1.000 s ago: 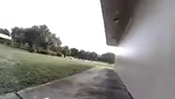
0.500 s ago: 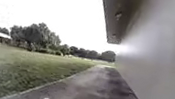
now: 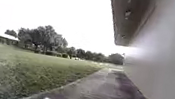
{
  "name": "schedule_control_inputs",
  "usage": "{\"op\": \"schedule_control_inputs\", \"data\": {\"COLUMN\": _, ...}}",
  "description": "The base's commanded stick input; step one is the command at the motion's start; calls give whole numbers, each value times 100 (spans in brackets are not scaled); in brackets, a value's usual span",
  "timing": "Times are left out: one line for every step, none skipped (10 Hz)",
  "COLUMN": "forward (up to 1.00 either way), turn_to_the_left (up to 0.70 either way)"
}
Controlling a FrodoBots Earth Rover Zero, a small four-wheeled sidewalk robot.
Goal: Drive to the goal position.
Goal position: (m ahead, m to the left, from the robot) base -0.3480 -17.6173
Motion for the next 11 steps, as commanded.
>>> {"op": "schedule_control_inputs", "data": {"forward": 69, "turn_to_the_left": 3}}
{"op": "schedule_control_inputs", "data": {"forward": 69, "turn_to_the_left": 3}}
{"op": "schedule_control_inputs", "data": {"forward": 69, "turn_to_the_left": 3}}
{"op": "schedule_control_inputs", "data": {"forward": 69, "turn_to_the_left": 3}}
{"op": "schedule_control_inputs", "data": {"forward": 69, "turn_to_the_left": 3}}
{"op": "schedule_control_inputs", "data": {"forward": 69, "turn_to_the_left": 3}}
{"op": "schedule_control_inputs", "data": {"forward": 69, "turn_to_the_left": 3}}
{"op": "schedule_control_inputs", "data": {"forward": 69, "turn_to_the_left": 3}}
{"op": "schedule_control_inputs", "data": {"forward": 69, "turn_to_the_left": 3}}
{"op": "schedule_control_inputs", "data": {"forward": 69, "turn_to_the_left": 3}}
{"op": "schedule_control_inputs", "data": {"forward": 69, "turn_to_the_left": 3}}
